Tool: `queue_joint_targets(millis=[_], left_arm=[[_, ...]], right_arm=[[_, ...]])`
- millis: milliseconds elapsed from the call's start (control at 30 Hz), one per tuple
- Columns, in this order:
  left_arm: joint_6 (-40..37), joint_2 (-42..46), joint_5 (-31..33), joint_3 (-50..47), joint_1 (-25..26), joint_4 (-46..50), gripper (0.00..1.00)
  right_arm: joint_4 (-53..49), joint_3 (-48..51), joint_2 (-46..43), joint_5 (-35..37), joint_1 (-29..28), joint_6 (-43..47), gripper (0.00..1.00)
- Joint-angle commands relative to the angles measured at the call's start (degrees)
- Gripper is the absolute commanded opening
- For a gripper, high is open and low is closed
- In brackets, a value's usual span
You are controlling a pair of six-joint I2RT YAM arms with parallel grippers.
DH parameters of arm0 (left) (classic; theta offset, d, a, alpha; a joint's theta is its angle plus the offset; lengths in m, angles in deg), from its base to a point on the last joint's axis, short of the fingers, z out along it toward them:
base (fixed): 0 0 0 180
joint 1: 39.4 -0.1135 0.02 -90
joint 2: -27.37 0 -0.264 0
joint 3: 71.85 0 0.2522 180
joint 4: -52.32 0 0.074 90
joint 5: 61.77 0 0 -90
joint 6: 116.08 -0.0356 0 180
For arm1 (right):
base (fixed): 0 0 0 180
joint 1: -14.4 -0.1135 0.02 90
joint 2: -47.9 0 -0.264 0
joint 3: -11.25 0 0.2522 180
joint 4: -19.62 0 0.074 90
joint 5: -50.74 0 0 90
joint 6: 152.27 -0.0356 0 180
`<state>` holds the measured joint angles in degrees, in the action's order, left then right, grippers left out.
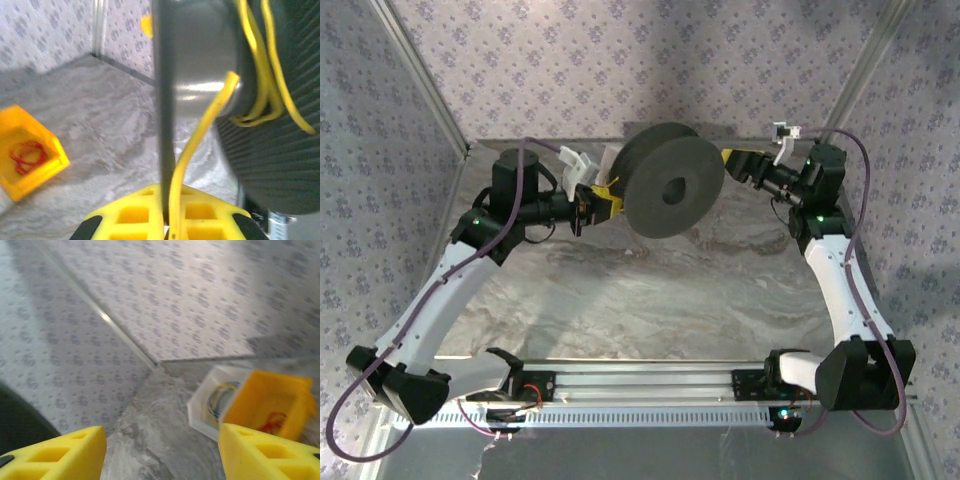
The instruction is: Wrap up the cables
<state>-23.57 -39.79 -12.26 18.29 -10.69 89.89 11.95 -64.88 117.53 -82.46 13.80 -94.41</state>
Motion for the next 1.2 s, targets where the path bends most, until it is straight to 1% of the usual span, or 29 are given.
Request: queue_joint_targets(millis=[0,200,267,400,433,533,767,833,967,1033,1100,1167], left_arm=[[-2.5,1.8,-1.4,3.0,-0.1,-3.9,0.0],[-2.7,1.3,-1.5,3.6,-0.2,-3.2,0.0],[-3.1,1.2,-1.6,3.9,-0.3,-2.4,0.0],[-3.8,0.3,-2.6,3.9,-1.2,-1.0,0.0],[-3.7,-0.1,-3.2,3.7,-1.7,-0.9,0.0],[-3.5,-1.3,-4.8,3.0,-2.9,-0.9,0.0],[-3.0,-3.9,-7.6,2.0,-3.8,-1.6,0.0],[-2.8,-4.4,-9.0,2.0,-3.9,-1.8,0.0],[-2.6,-5.1,-11.6,2.0,-3.8,-1.8,0.0],[-2.6,-5.2,-12.2,2.2,-3.8,-1.5,0.0],[-2.9,-5.5,-12.7,2.4,-3.8,-0.9,0.0],[-2.9,-5.9,-13.1,2.4,-3.9,-0.5,0.0]], right_arm=[[-3.3,0.9,-0.4,4.1,0.5,0.0,0.64],[-1.8,1.8,-1.4,0.8,0.9,1.0,0.66],[-0.7,2.4,-2.3,-0.8,1.2,1.6,0.71],[0.8,3.5,-5.3,-4.2,2.2,2.8,0.91],[1.3,3.7,-6.1,-5.4,2.5,2.8,0.94],[1.3,3.5,-7.8,-8.4,2.7,3.8,0.99],[1.5,3.0,-9.9,-13.8,1.9,5.4,0.99],[0.3,2.3,-9.6,-14.5,0.7,7.0,0.99],[-6.6,-1.0,-7.4,-14.2,-3.4,13.6,0.99],[-7.2,-1.7,-6.2,-14.2,-4.8,14.6,0.99],[-6.2,-2.1,-5.6,-15.0,-6.0,14.5,0.96],[-5.6,-2.3,-5.2,-16.3,-7.0,14.6,0.91]])
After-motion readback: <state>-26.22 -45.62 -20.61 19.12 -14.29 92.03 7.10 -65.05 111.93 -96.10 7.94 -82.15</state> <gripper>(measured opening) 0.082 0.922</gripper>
